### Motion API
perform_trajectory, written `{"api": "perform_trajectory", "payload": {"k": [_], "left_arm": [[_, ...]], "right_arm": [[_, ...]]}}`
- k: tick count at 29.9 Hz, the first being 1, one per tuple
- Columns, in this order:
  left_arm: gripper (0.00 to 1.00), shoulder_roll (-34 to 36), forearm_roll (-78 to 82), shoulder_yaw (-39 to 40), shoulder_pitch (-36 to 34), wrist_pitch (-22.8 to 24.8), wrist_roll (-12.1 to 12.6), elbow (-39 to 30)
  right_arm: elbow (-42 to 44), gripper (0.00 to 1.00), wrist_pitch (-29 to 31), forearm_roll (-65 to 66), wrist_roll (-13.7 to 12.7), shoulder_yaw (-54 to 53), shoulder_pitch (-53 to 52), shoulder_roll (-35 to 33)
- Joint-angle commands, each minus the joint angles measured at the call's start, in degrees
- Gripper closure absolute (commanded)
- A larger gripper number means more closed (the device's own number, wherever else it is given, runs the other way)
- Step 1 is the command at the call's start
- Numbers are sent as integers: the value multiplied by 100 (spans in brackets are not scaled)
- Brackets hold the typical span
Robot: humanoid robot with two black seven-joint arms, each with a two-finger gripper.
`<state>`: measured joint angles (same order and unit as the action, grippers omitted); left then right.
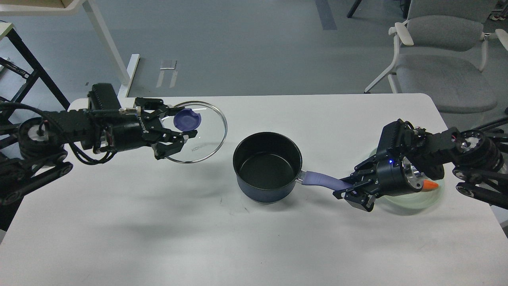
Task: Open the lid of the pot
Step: 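Lift the glass lid off the pot with the left gripper, then lower the lid onto the table beside the pot with the left gripper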
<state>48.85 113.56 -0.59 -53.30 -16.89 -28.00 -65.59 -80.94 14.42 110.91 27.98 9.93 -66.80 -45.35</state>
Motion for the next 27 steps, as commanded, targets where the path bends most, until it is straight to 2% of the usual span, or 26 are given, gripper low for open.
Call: {"api": "perform_trajectory", "payload": {"k": [1, 6, 22, 25, 27], "left_arm": [[58, 274, -18, -134, 477, -349, 0, 169], [57, 397, -175, -125, 917, -710, 0, 291], [55, 204, -273, -143, 1383, -895, 0, 1057], [51, 204, -273, -143, 1445, -903, 0, 1066], [41, 204, -282, -134, 1506, -929, 0, 1066]], "right_arm": [[-1, 69, -1, 0, 2, -9, -8, 9], [-1, 69, -1, 0, 2, 0, -8, 0], [-1, 69, -1, -8, 2, -9, -8, 0], [-1, 69, -1, 0, 2, -9, 0, 0], [-1, 68, -1, -8, 2, -9, 0, 9]]}}
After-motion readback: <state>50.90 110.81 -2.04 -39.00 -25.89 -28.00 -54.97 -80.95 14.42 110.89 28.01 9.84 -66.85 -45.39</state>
